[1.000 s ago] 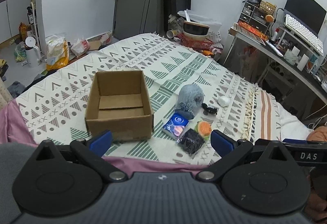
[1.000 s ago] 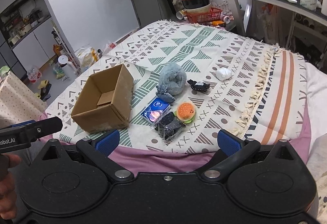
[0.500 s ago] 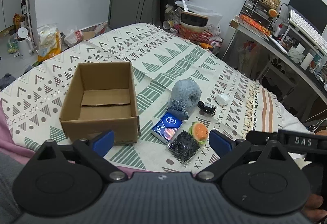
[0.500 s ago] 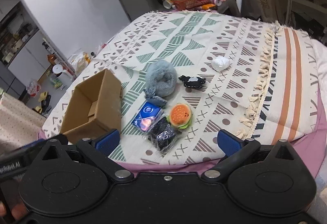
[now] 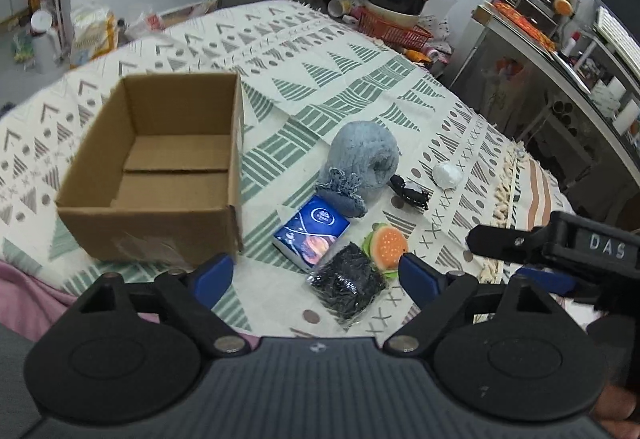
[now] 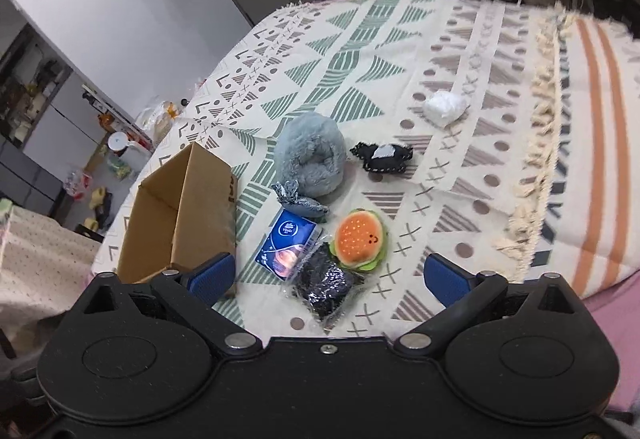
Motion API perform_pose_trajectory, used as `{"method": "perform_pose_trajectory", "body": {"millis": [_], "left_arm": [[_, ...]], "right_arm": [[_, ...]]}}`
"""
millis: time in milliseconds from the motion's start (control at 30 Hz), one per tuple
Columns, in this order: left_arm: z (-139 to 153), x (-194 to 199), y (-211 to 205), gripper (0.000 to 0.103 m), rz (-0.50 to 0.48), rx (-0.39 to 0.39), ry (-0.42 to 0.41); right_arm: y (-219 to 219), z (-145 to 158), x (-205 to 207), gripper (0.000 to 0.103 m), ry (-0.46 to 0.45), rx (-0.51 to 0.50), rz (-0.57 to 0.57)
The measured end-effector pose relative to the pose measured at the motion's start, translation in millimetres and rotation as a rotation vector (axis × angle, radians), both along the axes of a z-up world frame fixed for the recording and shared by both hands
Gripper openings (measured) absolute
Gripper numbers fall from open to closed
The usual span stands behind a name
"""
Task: Organize soft objects
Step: 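Grasp the black bagged item with the left gripper while the right grasps the burger plush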
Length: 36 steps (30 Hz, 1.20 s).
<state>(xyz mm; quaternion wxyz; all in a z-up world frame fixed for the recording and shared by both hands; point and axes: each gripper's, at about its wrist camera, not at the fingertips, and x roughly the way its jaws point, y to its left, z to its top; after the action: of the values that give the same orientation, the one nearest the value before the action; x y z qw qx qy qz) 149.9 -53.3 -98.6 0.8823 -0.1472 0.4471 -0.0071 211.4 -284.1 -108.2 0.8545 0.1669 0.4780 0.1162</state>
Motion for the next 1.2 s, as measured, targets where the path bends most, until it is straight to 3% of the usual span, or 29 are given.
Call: {"method": "perform_pose_trajectory", "body": {"millis": [300, 633, 833, 1200], "left_arm": [[-33, 23, -13, 0.074, 0.017, -0.004, 0.081], [-71, 48, -28, 0.073, 0.029, -0.034, 0.147], [-94, 61, -35, 0.073, 0.050, -0.053, 0.183], [-122, 74, -41, 0.067, 0.097, -0.075, 0.234]], "right_arm": [[-14, -33, 22, 0.095, 0.073, 0.109, -0.033], [-22, -68, 44, 0.082, 0.176, 0.200, -0.055], [-20, -89, 59, 0.065, 0.221, 0.200, -0.061], [-4, -114, 77, 0.063, 0.242, 0.146, -0.007]]}}
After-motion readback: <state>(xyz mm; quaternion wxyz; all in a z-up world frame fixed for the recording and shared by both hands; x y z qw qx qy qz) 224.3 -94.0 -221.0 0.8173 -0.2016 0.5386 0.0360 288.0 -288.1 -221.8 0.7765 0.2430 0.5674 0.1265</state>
